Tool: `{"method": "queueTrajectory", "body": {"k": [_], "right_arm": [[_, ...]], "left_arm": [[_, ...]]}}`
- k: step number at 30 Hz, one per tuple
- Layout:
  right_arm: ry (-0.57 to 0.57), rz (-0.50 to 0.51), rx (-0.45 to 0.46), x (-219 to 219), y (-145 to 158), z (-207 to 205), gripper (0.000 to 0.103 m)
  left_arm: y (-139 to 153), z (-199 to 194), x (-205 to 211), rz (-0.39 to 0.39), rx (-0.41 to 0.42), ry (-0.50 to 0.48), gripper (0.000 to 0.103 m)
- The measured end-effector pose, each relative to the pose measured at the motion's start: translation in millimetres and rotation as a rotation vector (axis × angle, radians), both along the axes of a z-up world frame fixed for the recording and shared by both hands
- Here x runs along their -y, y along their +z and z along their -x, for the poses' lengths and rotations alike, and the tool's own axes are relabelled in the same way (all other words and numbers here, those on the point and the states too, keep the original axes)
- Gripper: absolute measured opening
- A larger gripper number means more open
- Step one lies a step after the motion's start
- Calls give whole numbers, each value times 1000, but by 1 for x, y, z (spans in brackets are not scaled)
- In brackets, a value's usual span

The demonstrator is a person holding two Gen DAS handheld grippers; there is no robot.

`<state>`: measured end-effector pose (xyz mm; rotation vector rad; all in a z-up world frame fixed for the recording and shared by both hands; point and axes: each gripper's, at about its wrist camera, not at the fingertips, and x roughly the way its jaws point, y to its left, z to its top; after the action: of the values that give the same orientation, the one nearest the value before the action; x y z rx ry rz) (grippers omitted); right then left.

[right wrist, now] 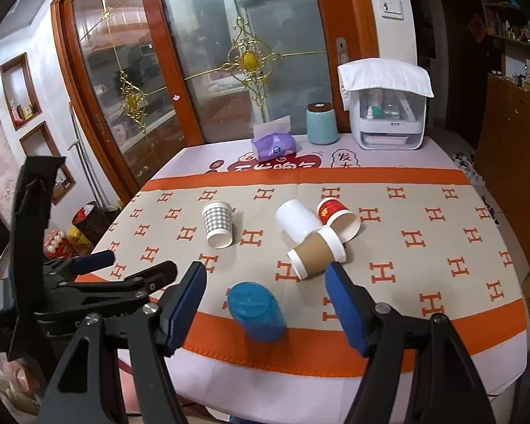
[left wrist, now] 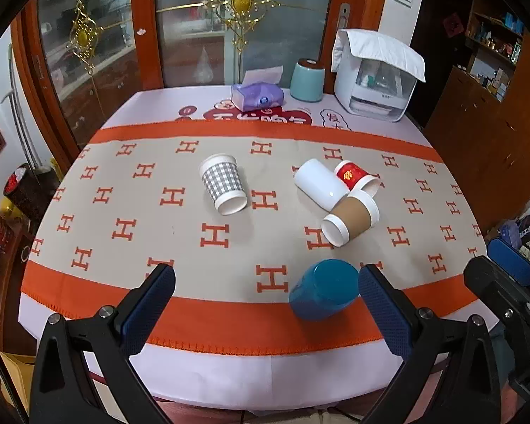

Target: Flip cup upside down

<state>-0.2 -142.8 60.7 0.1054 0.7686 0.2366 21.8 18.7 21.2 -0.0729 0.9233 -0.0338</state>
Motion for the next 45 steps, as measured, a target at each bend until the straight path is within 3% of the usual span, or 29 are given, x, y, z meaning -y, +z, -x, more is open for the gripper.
{"method": "queueTrajectory", "body": {"k": [13, 45], "right_arm": [[-34, 20, 11, -3, -6, 2, 70], [-34, 13, -21, -5, -16, 5, 70]], "left_arm": [[3, 10, 9, -67, 23, 28, 102], [4, 11, 10, -39, 39, 26, 102]]}}
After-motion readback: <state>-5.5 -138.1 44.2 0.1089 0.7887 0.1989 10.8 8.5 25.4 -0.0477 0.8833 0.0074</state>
